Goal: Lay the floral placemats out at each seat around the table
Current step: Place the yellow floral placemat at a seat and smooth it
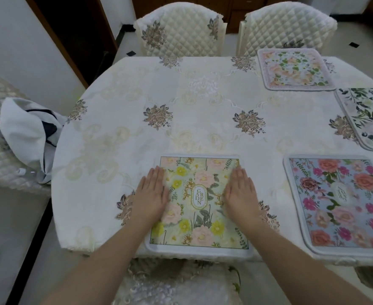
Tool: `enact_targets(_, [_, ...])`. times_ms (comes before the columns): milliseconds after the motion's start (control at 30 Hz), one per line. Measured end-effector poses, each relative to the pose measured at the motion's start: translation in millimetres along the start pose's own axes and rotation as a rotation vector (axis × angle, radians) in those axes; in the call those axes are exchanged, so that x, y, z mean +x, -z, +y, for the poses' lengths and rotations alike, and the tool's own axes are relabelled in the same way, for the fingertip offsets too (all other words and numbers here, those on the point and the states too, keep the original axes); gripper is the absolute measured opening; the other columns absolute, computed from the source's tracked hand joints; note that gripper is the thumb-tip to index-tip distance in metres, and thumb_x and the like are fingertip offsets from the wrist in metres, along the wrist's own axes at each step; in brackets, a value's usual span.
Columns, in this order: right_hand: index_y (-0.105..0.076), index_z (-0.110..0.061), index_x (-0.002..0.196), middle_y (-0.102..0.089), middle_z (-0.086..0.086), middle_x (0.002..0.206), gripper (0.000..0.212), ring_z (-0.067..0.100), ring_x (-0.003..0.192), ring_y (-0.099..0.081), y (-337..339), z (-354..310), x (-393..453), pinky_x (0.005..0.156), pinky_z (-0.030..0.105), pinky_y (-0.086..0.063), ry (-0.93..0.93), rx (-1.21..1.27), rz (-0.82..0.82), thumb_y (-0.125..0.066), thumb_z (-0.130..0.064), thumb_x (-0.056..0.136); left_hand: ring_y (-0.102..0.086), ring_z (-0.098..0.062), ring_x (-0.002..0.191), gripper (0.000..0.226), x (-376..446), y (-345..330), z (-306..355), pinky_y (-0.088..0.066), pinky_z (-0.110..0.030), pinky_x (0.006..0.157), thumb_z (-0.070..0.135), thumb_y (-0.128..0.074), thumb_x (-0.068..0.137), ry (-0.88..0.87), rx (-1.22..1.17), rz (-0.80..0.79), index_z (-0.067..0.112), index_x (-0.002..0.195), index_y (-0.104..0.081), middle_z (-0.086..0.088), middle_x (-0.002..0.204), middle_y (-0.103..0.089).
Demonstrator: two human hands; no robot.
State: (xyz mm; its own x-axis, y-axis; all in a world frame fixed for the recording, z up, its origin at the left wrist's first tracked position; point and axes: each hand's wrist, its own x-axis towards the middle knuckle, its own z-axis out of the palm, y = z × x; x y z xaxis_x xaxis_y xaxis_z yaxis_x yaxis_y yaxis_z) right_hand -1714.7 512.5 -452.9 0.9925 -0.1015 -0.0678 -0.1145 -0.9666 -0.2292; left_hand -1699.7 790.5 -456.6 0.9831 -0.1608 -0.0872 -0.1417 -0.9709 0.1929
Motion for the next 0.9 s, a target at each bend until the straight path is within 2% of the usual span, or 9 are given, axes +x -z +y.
enact_targets(133, [-0.003,-0.009,0.156,0.004,0.008,0.165,0.057,0.02,0.152,0.007,-24.2,-62.8,-41.8,0.122,0.037,0.006,0.154,0.014,-0.089,-0.013,-0.029,0.104,0.016,-0.01,0.151,0.058,-26.7,-24.1,60.5,0.006,-0.032,0.122,0.044,0.001,0.103,-0.106,-0.079,-0.034,0.022,0.156,0.009,0.006,0.163,0.013])
enact_targets(200, [-0.005,-0.009,0.156,0.0,0.007,0.165,0.059,0.021,0.152,0.004,-31.7,-72.6,-58.2,0.123,0.039,0.003,0.207,-0.024,-0.139,-0.013,-0.031,0.102,0.015,-0.009,0.151,0.057,-41.7,-34.2,71.3,0.009,-0.032,0.122,0.043,0.001,0.103,-0.103,-0.054,-0.075,0.023,0.155,0.011,0.009,0.163,0.015])
enact_targets(267, [-0.014,-0.01,0.156,-0.009,0.004,0.164,0.06,0.019,0.151,-0.004,-32.3,-66.3,-67.4,0.124,0.042,-0.005,0.218,-0.023,-0.131,-0.011,-0.033,0.1,0.013,-0.01,0.151,0.058,-56.2,-38.6,65.3,0.006,-0.036,0.123,0.046,-0.002,0.103,-0.112,-0.015,-0.097,0.024,0.156,0.007,0.009,0.164,0.011])
enact_targets(400, [-0.006,-0.017,0.157,0.0,-0.002,0.165,0.06,0.013,0.151,0.005,-28.2,-46.1,-75.3,0.123,0.037,-0.001,0.21,-0.035,-0.138,-0.007,-0.039,0.102,0.002,-0.014,0.153,0.061,-75.2,-33.4,45.7,-0.001,-0.04,0.123,0.048,-0.012,0.103,-0.179,0.015,-0.133,0.024,0.158,-0.003,0.005,0.166,0.002])
enact_targets(567, [0.0,-0.02,0.157,0.005,-0.005,0.164,0.06,0.01,0.15,0.01,-18.6,-10.3,-94.6,0.122,0.032,0.007,0.156,-0.052,-0.176,-0.008,-0.041,0.101,0.004,-0.017,0.153,0.065,-91.8,-27.4,24.0,0.003,-0.036,0.122,0.054,-0.013,0.102,-0.18,0.072,-0.183,0.025,0.158,0.002,0.001,0.166,0.003])
enact_targets(667, [0.001,-0.02,0.157,0.004,-0.006,0.164,0.058,0.009,0.15,0.01,-11.8,12.1,-105.5,0.122,0.031,0.006,0.119,-0.054,-0.186,-0.011,-0.039,0.104,0.002,-0.018,0.153,0.067,-99.4,-21.2,12.2,0.006,-0.032,0.121,0.055,-0.016,0.102,-0.188,0.079,-0.198,0.022,0.158,-0.001,0.0,0.166,0.002])
enact_targets(833, [0.003,-0.018,0.155,0.006,-0.004,0.164,0.059,0.009,0.149,0.013,-1.0,37.1,-122.1,0.12,0.029,0.01,0.133,-0.084,-0.22,-0.002,-0.042,0.101,0.022,-0.011,0.149,0.07,-107.2,-14.1,-3.3,0.018,-0.032,0.119,0.062,0.002,0.096,-0.154,0.146,-0.252,0.025,0.153,0.019,0.005,0.163,0.021])
enact_targets(900, [0.002,-0.018,0.155,0.003,-0.003,0.165,0.057,0.009,0.148,0.012,3.1,39.5,-124.3,0.119,0.028,0.011,0.13,-0.11,-0.223,-0.009,-0.04,0.104,0.026,-0.009,0.147,0.071,-105.3,-7.9,-3.8,0.018,-0.034,0.119,0.064,0.002,0.095,-0.144,0.171,-0.292,0.027,0.152,0.023,0.007,0.16,0.027])
